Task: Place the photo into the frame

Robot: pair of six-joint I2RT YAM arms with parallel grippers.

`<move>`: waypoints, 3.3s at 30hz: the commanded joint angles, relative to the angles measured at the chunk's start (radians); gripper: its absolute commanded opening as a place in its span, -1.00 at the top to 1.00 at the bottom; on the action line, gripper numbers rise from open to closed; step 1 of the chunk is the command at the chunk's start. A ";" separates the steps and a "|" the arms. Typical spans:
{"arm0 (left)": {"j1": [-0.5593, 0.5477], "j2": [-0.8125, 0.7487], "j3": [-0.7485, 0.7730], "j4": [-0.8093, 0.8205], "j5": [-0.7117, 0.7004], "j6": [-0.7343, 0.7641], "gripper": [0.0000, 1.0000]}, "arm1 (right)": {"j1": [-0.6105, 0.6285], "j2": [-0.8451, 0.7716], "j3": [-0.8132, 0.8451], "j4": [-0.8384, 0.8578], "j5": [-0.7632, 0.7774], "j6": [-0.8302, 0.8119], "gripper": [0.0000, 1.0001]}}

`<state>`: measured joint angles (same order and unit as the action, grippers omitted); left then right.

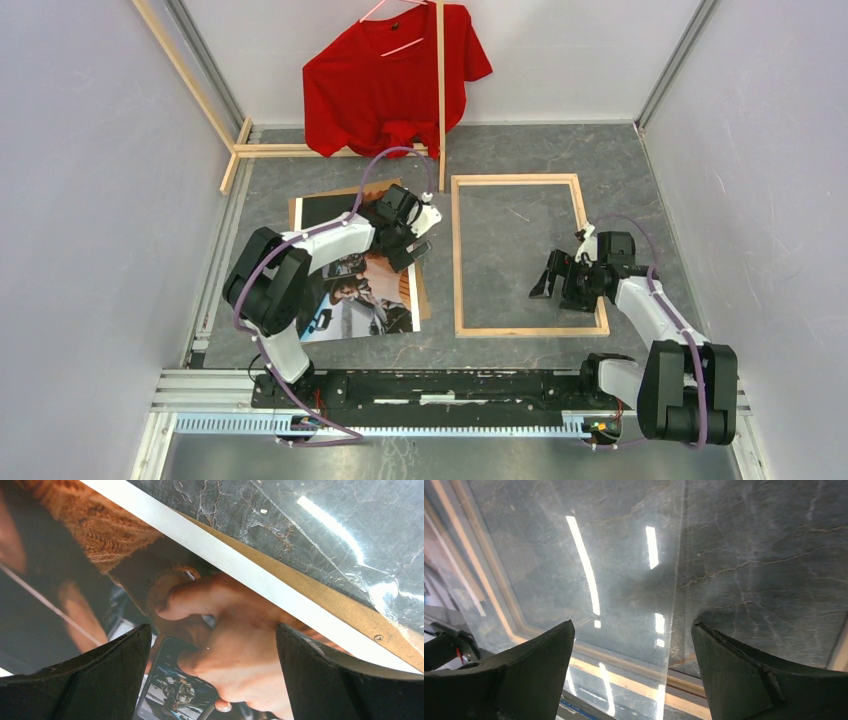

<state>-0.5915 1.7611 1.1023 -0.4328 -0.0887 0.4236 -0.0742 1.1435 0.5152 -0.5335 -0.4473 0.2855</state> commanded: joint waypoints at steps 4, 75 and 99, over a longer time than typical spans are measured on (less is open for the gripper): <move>-0.007 0.033 0.018 0.051 -0.015 -0.037 -1.00 | 0.000 0.020 -0.072 0.022 -0.117 0.009 -0.84; -0.088 0.125 0.146 -0.004 0.002 -0.049 -1.00 | -0.037 0.004 -0.196 0.735 -0.492 0.413 -0.02; -0.086 0.103 0.348 -0.096 0.193 -0.218 -1.00 | -0.134 -0.289 0.325 0.069 -0.079 0.193 1.00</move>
<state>-0.6720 1.8595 1.3899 -0.5117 -0.0212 0.3325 -0.1932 0.9058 0.7475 -0.2779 -0.6765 0.5602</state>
